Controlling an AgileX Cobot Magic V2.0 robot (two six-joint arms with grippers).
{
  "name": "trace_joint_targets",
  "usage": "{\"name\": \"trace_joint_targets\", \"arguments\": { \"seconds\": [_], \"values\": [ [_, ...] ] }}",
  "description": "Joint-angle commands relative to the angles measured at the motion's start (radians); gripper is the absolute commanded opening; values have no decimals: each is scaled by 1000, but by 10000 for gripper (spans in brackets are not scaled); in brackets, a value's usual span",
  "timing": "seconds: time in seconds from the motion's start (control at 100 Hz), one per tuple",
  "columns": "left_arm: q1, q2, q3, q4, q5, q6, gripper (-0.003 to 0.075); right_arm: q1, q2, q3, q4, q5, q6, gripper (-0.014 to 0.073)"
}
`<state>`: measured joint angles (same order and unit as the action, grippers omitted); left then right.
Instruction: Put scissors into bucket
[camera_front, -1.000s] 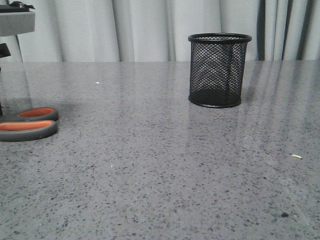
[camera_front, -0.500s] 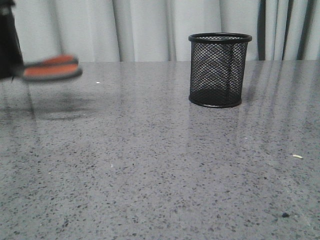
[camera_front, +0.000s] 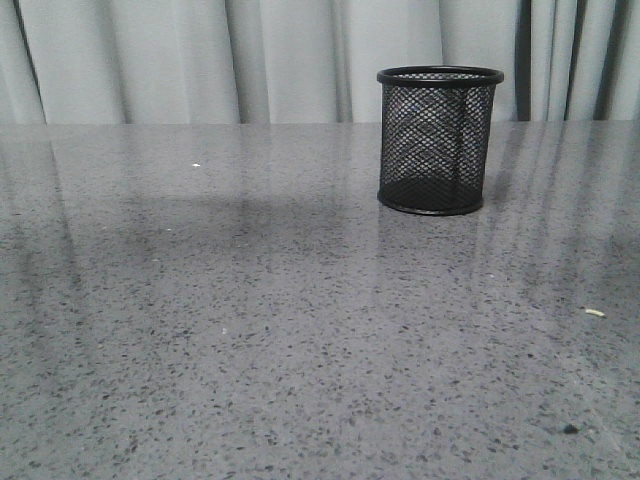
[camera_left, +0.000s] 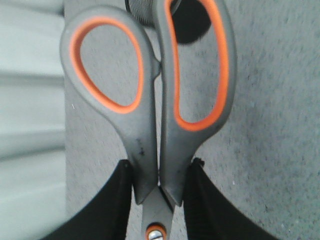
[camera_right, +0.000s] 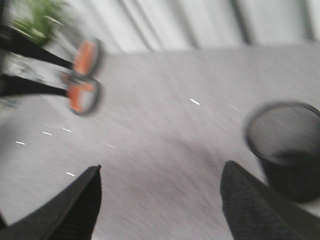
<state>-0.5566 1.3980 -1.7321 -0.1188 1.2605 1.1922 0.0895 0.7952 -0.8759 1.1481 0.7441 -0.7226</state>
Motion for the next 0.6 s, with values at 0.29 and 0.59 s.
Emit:
{"name": "trace_joint_targets", "arguments": {
  "seconds": [0.29, 0.59],
  "values": [
    [-223, -30, -53, 7, -169, -84, -19, -1, 76, -72, 315, 31, -201, 456],
    [-284, -30, -53, 0, -253, -106, -19, -1, 194, -146, 327, 137, -203, 456]
  ]
}}
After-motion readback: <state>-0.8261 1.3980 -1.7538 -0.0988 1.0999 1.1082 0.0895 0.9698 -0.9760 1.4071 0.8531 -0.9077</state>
